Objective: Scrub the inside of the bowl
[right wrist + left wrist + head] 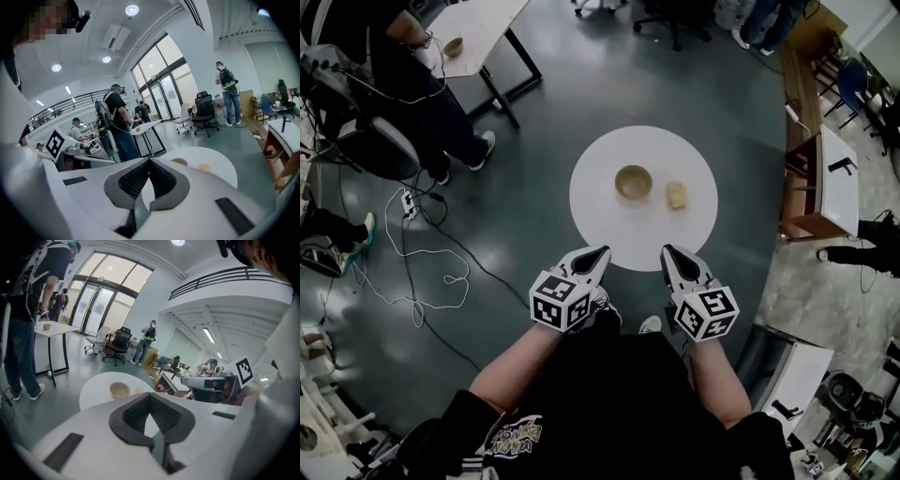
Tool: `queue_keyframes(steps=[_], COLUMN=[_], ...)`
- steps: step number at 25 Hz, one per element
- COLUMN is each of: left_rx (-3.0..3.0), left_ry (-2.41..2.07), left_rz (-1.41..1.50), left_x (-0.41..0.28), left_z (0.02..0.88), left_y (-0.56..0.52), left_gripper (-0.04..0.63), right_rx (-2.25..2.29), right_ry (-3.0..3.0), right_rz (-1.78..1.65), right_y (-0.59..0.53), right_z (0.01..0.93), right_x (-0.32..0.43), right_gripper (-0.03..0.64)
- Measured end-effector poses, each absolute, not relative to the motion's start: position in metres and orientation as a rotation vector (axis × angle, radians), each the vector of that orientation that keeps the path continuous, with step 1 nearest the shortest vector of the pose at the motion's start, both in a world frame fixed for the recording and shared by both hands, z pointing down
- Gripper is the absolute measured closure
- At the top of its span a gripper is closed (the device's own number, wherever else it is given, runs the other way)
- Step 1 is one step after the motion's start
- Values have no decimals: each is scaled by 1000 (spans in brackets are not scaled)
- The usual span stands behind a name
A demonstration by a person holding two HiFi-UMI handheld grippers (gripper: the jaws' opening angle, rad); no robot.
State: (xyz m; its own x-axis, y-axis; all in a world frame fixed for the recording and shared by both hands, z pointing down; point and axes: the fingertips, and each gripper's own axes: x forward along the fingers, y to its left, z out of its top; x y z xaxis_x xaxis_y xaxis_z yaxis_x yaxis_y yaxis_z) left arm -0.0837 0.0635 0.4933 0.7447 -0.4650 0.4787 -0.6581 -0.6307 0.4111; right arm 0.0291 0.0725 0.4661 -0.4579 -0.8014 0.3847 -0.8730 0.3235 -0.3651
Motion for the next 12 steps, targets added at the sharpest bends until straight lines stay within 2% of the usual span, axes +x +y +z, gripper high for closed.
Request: queue_keyframes(steps=[12], left_rx=[2390], left_ry=[-845], left_rz=[413], left_x=[-96], left_z=[491], left_y=[37], left_gripper=[589], right_rx=[1583], right_ry=[-2389], right_rz=[756], right_y=[60], right_z=[459], right_x=[24], right_gripper=[597])
